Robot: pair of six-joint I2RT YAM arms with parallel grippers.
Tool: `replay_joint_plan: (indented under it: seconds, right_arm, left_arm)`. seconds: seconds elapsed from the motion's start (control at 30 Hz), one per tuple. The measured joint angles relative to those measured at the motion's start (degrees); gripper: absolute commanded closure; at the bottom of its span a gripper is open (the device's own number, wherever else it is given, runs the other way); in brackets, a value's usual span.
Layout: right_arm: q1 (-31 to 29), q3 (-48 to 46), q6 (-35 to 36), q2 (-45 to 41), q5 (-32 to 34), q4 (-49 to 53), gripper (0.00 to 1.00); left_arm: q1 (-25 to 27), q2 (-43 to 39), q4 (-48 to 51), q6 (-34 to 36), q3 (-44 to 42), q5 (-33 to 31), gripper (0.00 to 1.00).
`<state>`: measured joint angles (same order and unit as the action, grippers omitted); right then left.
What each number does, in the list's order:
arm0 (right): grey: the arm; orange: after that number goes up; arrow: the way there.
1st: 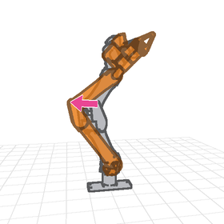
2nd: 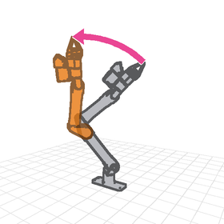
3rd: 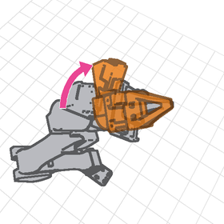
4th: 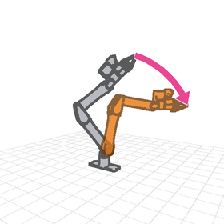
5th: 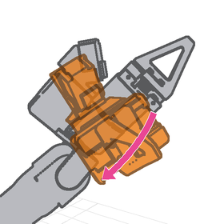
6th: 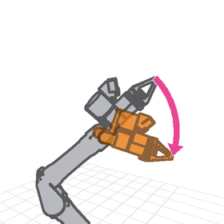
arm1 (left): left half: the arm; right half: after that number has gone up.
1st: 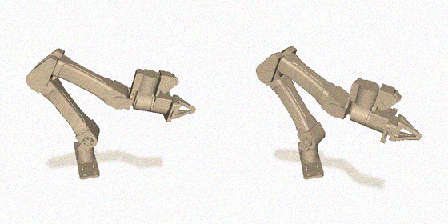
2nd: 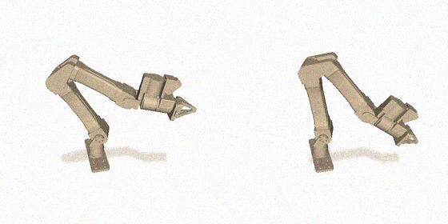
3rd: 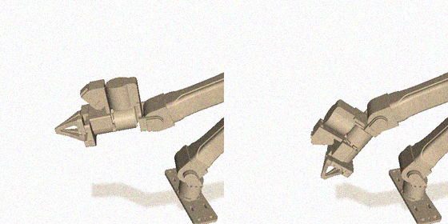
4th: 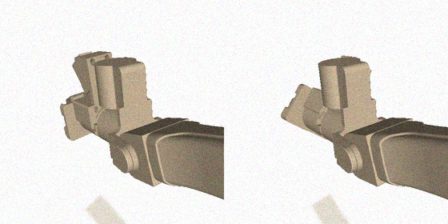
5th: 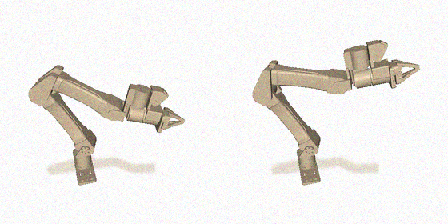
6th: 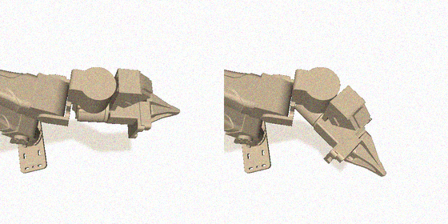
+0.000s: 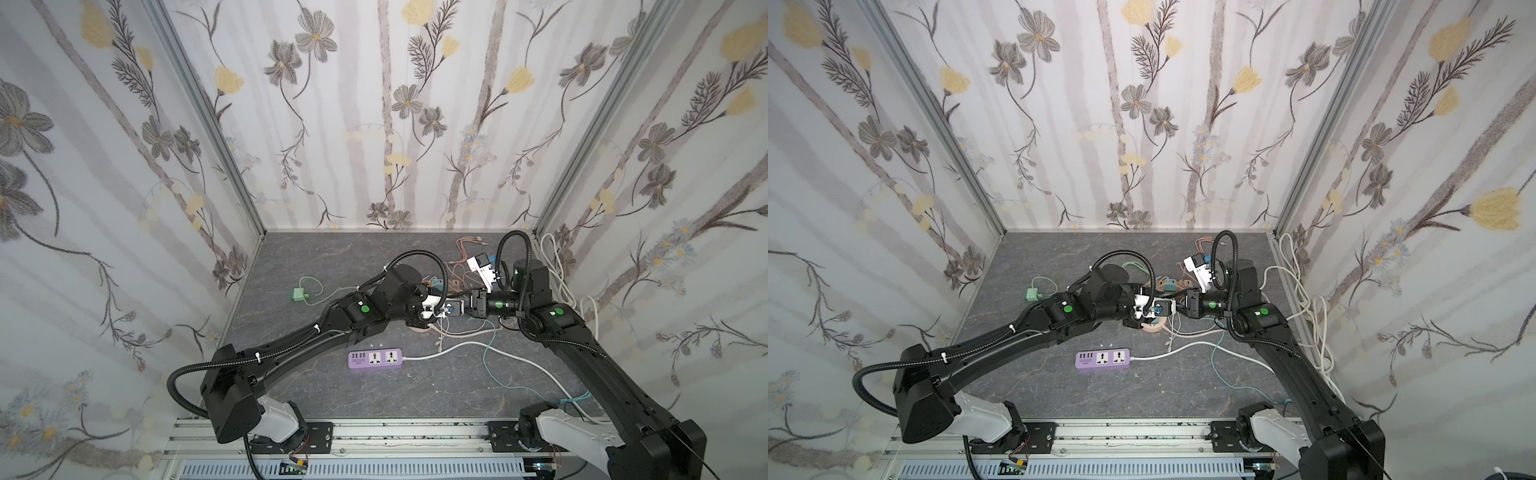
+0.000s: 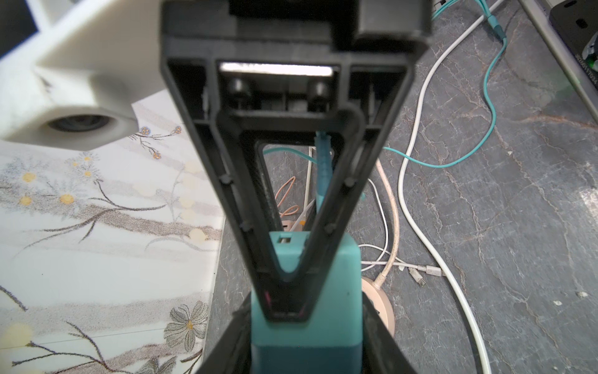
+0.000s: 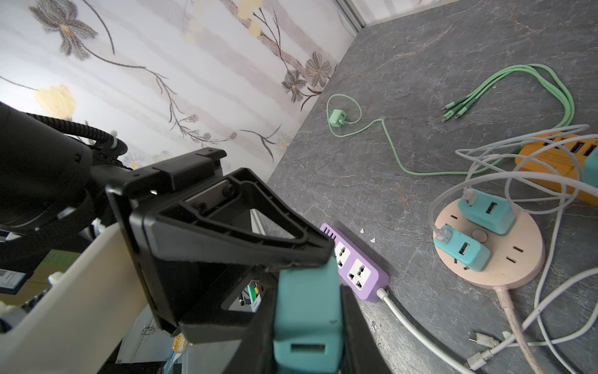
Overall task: Insert the plug
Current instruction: 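Carry the teal charger over the purple strip with the right gripper while the left withdraws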
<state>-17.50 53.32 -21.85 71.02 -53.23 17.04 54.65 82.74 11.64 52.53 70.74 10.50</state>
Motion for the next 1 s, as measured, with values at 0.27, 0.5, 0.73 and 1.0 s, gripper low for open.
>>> replay_joint_plan:
  seconds: [0.27,0.5,0.73,1.0]
  right_arm:
    - [-4.5,6.3,13.0,2.9,1.9,5.0,1.00]
    - [-11.0,13.4,26.2,11.2,7.9,11.6,1.00]
    - [-20.6,24.2,46.1,25.0,15.3,24.1,1.00]
    - [-31.4,38.3,59.2,42.9,26.6,37.4,1.00]
  left_arm:
    - [-1.1,-8.9,-8.1,-7.3,-12.3,-5.8,0.00]
    - [-4.2,-25.5,-13.3,-24.3,-24.2,-12.2,0.00]
    - [-15.0,-27.4,-3.8,-52.1,-21.5,-29.3,0.00]
    - [-26.9,-31.0,6.5,-78.9,-26.9,-36.7,0.00]
